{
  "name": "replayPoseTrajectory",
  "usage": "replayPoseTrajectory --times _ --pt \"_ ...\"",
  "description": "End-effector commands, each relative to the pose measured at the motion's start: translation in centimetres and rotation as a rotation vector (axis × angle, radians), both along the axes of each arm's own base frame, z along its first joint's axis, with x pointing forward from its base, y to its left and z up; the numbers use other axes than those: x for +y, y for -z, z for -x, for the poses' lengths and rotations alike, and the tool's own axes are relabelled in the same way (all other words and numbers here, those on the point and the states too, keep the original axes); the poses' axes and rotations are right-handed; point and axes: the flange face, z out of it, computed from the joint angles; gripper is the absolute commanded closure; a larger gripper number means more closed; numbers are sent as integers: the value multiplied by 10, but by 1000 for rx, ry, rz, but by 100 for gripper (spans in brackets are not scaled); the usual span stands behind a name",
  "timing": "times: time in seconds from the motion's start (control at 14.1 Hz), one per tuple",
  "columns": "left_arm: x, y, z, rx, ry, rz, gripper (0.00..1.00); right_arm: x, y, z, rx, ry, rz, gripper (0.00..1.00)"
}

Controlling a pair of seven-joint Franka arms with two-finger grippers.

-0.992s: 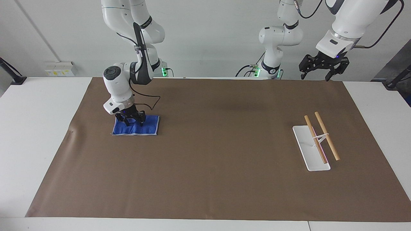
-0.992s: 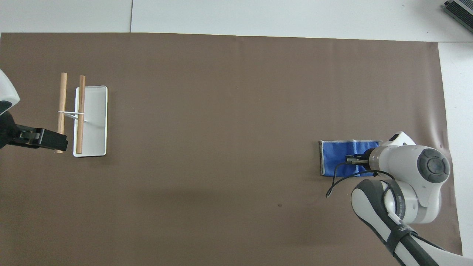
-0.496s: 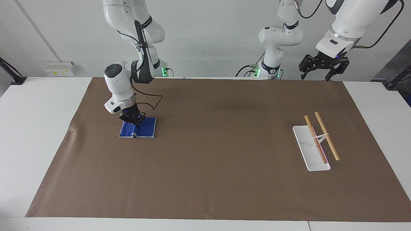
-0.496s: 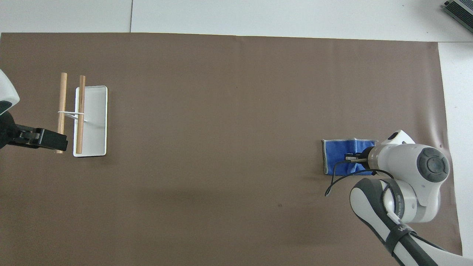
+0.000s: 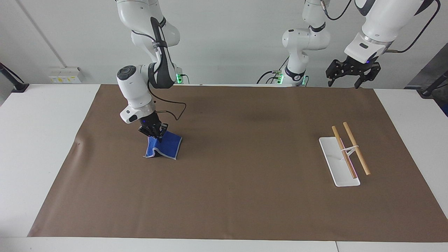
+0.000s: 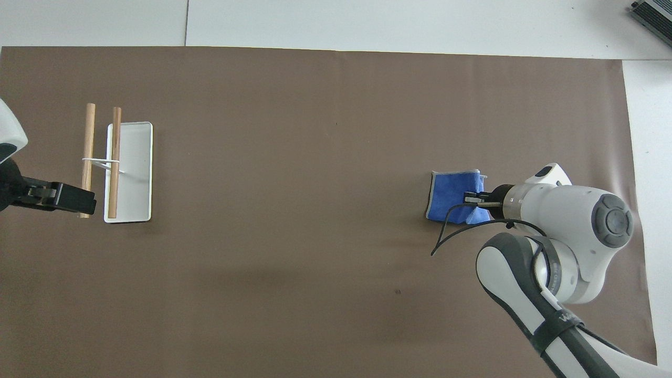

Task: Right arm passes towel to left arm to hang
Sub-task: 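Lift the towel with the right gripper while the left gripper reaches toward it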

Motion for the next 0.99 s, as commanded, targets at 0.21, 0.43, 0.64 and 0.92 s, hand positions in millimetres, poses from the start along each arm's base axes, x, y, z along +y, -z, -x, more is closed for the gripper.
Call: replayPoseTrajectory --times 0.21,0.43,0.64,0.92 --pt "-6 -2 9 -18 8 11 0 46 -52 -25 -70 79 -233 100" --pt "-16 -7 7 -29 9 76 0 69 -77 -34 -96 140 -376 100" --pt "-27 -7 3 -45 -43 169 0 92 -106 -37 -101 186 -531 100" --pt "-56 -9 -7 -73 -268 354 0 119 -129 -30 -82 274 -787 100"
